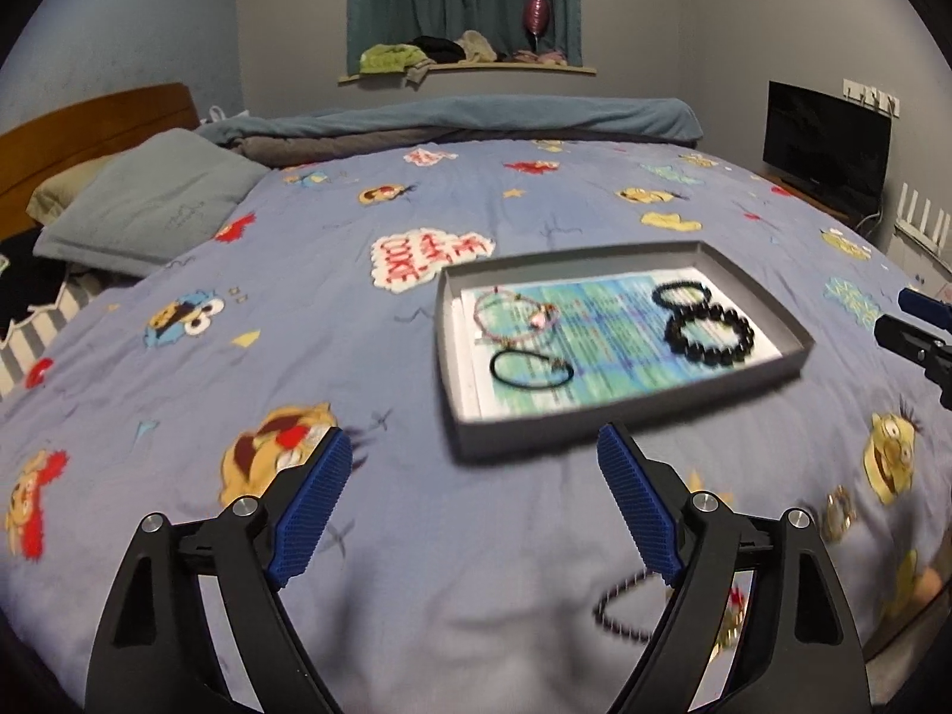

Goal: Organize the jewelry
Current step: 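Move both open tools back over the remaining jewelry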

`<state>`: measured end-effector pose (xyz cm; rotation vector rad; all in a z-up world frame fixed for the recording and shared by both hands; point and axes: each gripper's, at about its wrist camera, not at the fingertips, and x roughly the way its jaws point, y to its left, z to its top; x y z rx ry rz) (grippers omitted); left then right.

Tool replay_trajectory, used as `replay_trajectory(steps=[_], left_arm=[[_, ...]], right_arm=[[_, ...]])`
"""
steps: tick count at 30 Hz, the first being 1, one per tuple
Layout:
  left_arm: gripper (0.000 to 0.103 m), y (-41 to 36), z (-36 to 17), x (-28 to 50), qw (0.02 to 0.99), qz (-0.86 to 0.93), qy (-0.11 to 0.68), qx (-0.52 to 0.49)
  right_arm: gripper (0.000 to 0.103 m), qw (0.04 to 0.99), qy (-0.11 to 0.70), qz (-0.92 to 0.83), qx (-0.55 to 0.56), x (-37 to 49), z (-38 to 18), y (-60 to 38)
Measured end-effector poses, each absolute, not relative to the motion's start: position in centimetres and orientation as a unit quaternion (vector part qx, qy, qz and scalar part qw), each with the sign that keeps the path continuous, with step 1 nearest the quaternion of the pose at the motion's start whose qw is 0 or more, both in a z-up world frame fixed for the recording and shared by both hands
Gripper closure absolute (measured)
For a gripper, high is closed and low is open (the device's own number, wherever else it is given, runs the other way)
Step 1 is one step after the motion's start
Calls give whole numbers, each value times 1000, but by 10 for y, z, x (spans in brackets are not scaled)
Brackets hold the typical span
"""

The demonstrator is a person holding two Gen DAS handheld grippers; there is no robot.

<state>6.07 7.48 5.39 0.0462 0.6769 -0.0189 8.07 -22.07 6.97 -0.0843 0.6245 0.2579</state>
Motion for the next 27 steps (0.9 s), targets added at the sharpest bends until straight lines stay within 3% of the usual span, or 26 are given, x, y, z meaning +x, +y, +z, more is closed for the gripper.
replay_trajectory(steps=[12,27], left_arm=[[18,68,34,11,937,-37,347,1],[18,4,5,-18,940,-85,329,27]], right_arm=[[6,934,329,140,-21,40,46,-223],[6,936,328,122,-41,17,0,-233]])
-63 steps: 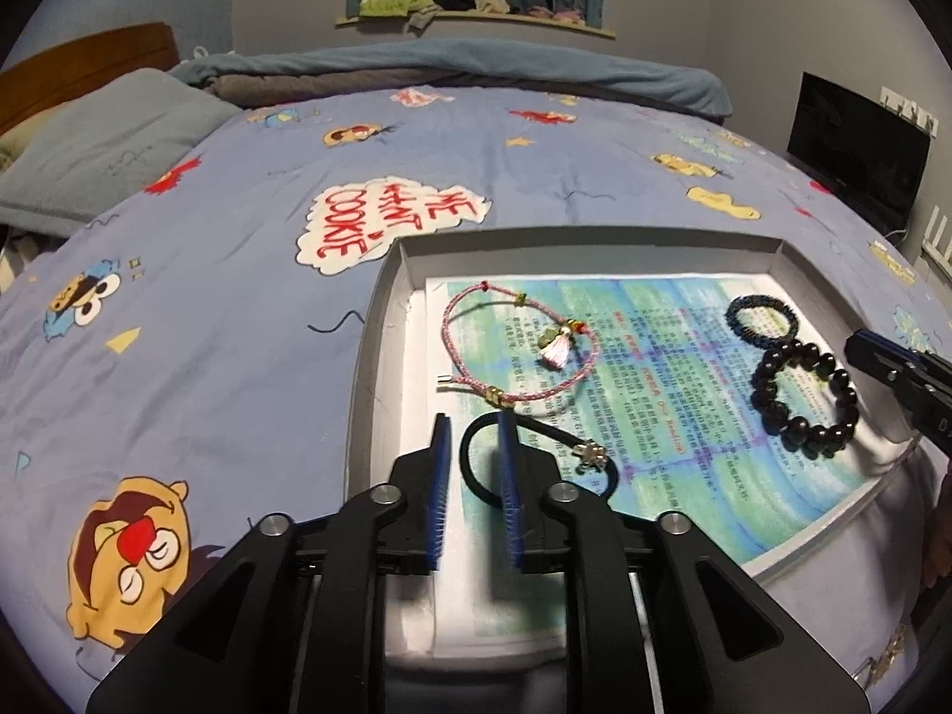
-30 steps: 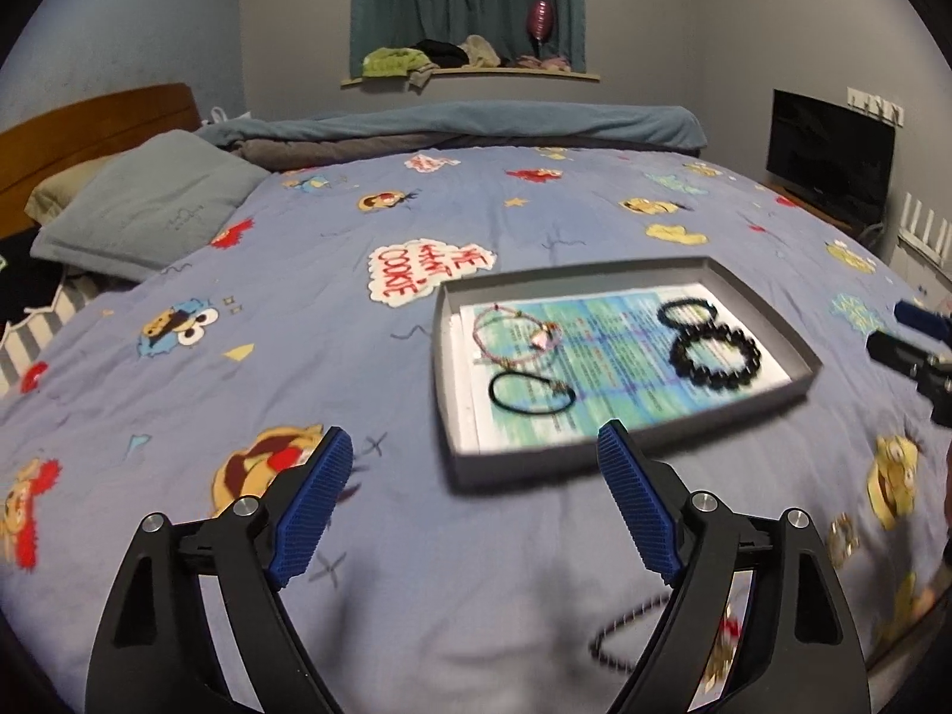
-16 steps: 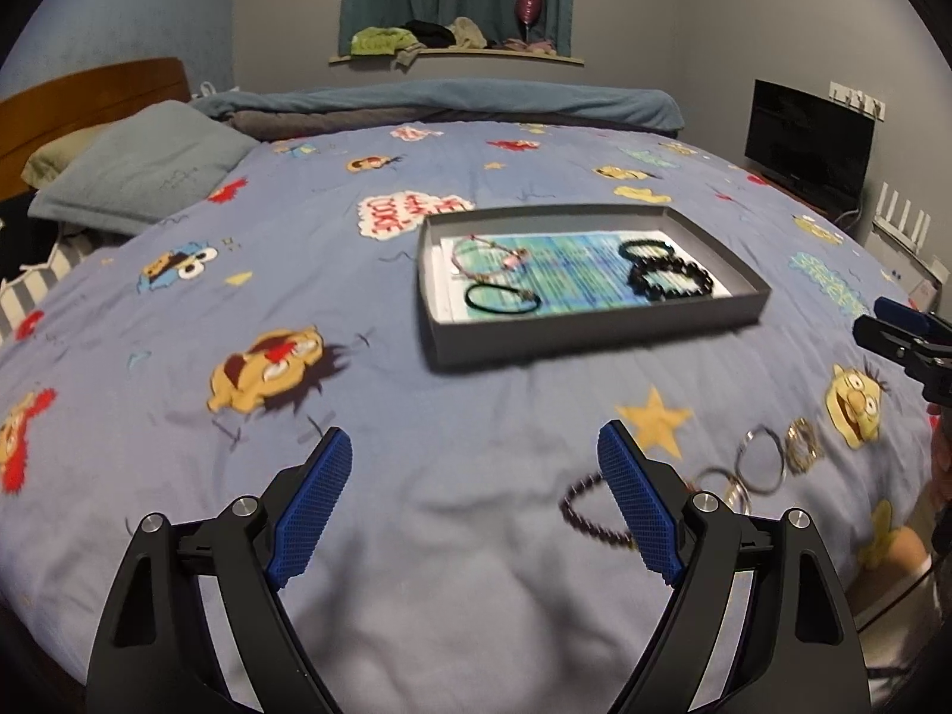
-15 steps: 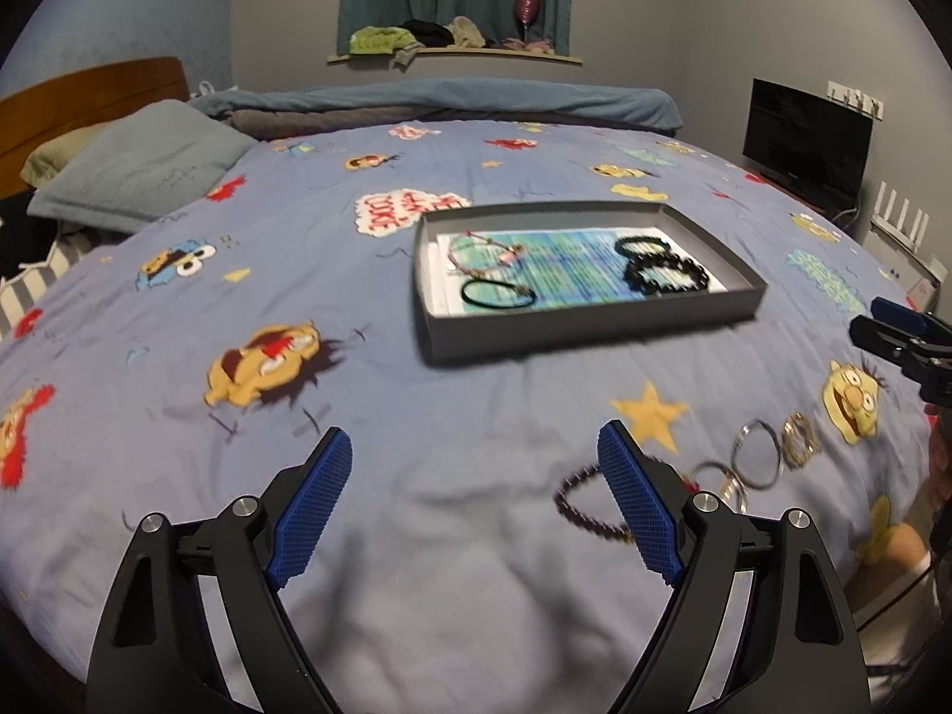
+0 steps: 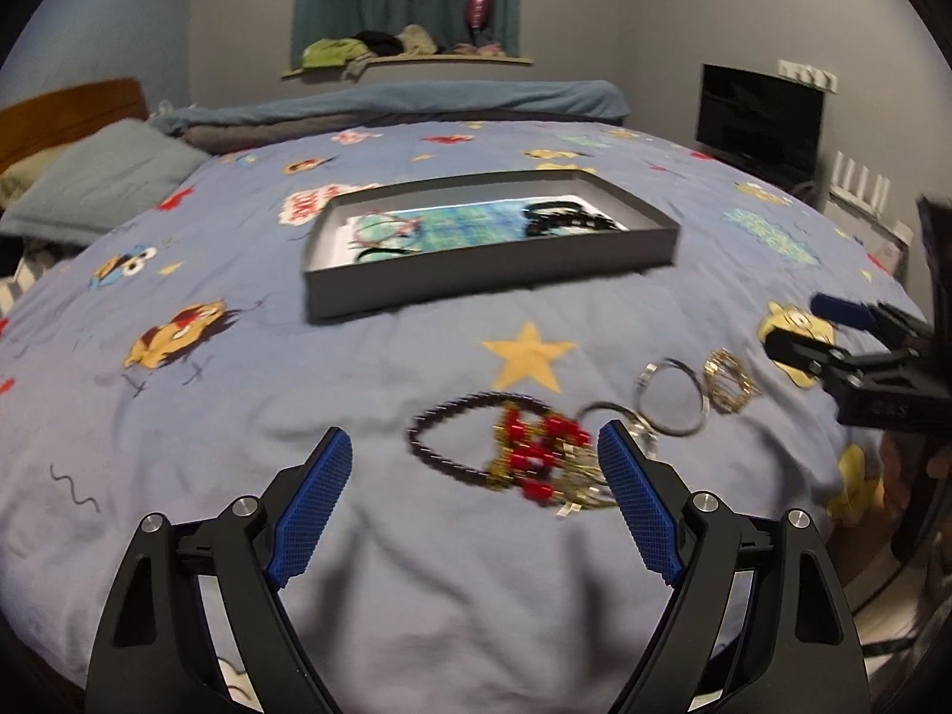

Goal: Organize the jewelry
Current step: 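Move both open tools back over the remaining jewelry, then grasp the red-bead jewelry with the left tool while the right tool grasps the gold round hair clip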

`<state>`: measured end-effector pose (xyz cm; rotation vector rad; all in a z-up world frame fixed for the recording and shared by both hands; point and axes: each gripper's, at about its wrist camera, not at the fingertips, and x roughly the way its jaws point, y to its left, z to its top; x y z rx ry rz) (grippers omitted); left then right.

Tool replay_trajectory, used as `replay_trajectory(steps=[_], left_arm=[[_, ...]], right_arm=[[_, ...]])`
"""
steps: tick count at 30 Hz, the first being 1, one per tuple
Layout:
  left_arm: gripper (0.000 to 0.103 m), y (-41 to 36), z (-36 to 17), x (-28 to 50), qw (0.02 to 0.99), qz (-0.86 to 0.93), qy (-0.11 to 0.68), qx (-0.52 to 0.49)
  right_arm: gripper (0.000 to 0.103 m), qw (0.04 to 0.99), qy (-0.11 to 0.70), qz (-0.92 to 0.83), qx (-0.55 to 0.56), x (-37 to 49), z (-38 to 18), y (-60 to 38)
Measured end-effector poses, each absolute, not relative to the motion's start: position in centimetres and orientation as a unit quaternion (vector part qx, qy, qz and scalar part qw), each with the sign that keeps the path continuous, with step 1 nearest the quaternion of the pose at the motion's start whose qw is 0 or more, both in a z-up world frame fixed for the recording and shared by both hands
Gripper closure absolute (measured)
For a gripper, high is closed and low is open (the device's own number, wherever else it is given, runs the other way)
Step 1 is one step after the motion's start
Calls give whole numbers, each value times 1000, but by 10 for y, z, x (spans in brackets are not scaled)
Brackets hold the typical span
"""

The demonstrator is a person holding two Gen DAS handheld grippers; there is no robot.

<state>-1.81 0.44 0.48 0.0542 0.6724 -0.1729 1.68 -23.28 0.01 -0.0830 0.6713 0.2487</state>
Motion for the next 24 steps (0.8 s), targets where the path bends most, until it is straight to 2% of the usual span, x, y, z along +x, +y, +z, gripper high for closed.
replay_trajectory(steps=[2,4,6,8,10,13,22,23,24], left_arm=[[20,-2,2,-20,938,-97,332,26],[28,-5,-1,-21,936,-110,333,19],[41,-9,-5,-21,935,-120,334,15],[44,-12,-11,-20,932,-126,341,12],[52,-15,-15,-19,928,-133,348,7],[54,-17,-18,-18,925,-140,353,0],[55,-28,-23,-14,921,-149,360,5],[56,-28,-24,-13,921,-146,360,8],[61,-29,-25,-12,921,-143,362,10]], right_arm=[[6,935,332,124,-35,18,-4,-234],[6,932,337,131,-27,18,-7,-234],[6,931,337,139,-24,17,-9,-232],[6,931,334,146,-27,15,-11,-230],[10,929,334,153,-33,14,-14,-226],[13,928,337,157,-36,14,-18,-223],[13,925,341,166,-31,14,-21,-223],[13,925,341,166,-30,14,-21,-223],[14,924,342,167,-29,15,-21,-224]])
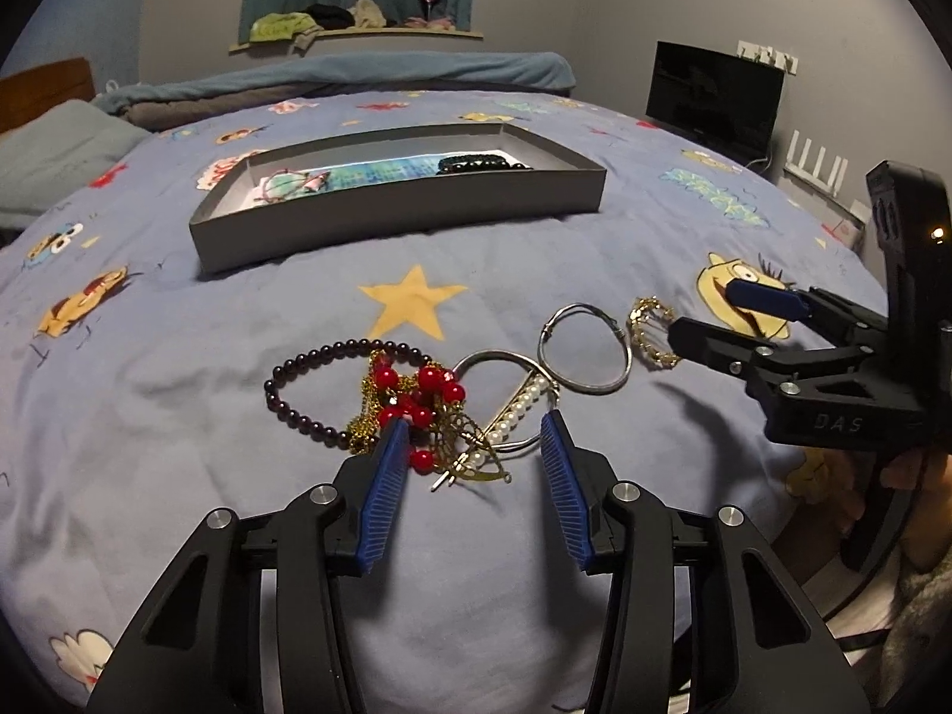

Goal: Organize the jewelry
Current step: 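Grasp the red-bead jewelry with the left tool while the right tool grasps the gold round hair clip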

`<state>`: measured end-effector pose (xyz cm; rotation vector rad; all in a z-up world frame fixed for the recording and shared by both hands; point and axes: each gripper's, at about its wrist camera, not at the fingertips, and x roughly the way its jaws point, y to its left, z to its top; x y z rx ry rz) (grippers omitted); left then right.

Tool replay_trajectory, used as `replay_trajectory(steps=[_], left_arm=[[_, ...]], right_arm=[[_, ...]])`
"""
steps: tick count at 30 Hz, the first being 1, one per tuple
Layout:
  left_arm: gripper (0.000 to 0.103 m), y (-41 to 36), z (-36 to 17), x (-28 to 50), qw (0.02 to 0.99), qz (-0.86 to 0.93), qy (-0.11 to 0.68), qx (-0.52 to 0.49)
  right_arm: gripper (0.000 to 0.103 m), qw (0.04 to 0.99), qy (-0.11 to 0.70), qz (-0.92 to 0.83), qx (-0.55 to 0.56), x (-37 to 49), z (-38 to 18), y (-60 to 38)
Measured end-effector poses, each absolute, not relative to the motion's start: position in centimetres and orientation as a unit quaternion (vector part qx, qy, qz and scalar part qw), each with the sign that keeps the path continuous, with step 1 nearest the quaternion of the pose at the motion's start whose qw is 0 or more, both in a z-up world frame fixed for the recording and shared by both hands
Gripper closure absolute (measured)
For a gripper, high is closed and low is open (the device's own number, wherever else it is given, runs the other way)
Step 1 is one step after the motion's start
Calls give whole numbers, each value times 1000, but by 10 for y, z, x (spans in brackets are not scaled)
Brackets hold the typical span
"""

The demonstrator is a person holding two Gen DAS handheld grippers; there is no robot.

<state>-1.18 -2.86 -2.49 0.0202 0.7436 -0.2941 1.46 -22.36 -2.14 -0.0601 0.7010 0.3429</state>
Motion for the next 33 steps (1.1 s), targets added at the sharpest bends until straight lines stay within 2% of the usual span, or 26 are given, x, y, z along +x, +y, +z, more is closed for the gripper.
replay_trajectory(steps=[3,13,15,19,23,24,29,33], left_arm=[[70,-27,-25,-10,921,-138,365,13],[71,-11,-21,-16,926,-119,359,10],[80,-11,-22,-17,925,-118,360,17],[84,-12,-23,-17,923,-124,363,21],[95,-11,-22,-18,925,-125,359,22],[98,-12,-22,-18,925,-124,358,26],[101,-13,-23,-17,926,-124,356,32],[101,-12,-23,-17,927,-124,354,30]], right_arm=[[14,925,340,170,-27,14,-21,-225],[24,921,338,190,-41,11,-22,-218],[27,919,338,195,-50,9,-22,-214],[33,916,342,201,-65,9,-25,-206],[35,915,343,203,-67,10,-26,-204],[37,915,344,202,-67,11,-27,-203],[44,915,344,201,-69,13,-28,-201],[55,914,345,197,-81,13,-30,-197]])
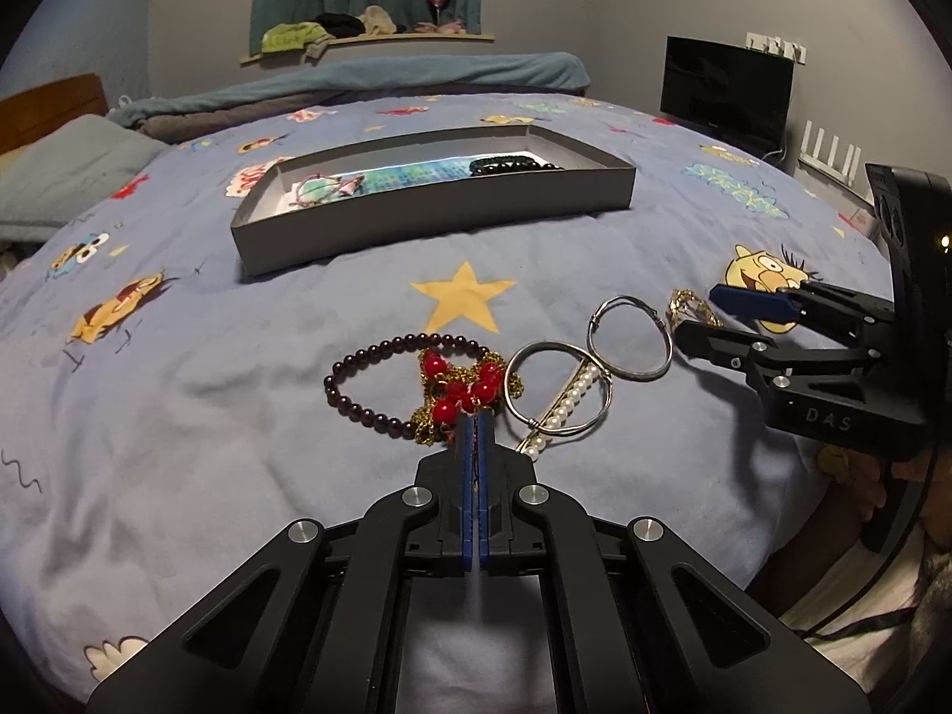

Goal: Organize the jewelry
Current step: 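Grasp the red-bead jewelry with the left tool while the right tool grasps the gold round hair clip, then carry the red-bead jewelry and gold hair clip over the grey box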

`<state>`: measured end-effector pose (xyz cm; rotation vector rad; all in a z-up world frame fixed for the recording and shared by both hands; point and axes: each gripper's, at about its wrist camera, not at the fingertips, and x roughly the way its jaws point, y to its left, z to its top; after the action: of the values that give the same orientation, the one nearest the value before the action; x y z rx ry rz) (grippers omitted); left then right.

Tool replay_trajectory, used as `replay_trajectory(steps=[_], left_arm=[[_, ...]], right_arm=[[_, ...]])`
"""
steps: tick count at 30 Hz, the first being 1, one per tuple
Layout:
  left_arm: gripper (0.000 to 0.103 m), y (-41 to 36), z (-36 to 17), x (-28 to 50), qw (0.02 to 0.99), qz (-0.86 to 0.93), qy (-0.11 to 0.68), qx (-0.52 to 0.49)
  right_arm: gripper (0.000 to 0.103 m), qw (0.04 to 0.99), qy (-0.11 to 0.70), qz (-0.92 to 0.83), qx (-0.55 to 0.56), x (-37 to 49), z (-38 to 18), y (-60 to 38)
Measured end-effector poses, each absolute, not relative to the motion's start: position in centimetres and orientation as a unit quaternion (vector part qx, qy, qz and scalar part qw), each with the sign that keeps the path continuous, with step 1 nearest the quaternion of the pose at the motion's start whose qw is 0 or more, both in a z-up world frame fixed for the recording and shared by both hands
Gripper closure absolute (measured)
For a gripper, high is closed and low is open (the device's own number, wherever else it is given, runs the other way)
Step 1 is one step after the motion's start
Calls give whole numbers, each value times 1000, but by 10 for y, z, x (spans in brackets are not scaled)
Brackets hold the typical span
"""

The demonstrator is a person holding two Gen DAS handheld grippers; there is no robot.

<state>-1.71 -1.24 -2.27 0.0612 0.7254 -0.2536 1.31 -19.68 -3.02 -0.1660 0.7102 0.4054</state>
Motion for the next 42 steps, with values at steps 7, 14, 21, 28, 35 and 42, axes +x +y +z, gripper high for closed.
replay_trajectory(steps=[7,14,21,28,35,42], left_arm=[[102,-9,-20,-18,930,-123,347,24],[102,-4,-10,-23,937,-123,326,20],[102,5,10,-19,944,-121,307,10],[102,15,33,-11,952,-109,286,12],[102,23,60,4,959,-104,264,24],[102,31,94,26,963,-106,244,30]], right_arm=[[63,913,343,203,-89,10,-31,-193],[63,919,331,200,-77,9,-25,-198],[63,922,326,198,-71,11,-16,-201],[63,924,314,203,-76,18,6,-199],[63,928,305,203,-62,40,33,-200],[63,931,299,206,-43,69,59,-199]])
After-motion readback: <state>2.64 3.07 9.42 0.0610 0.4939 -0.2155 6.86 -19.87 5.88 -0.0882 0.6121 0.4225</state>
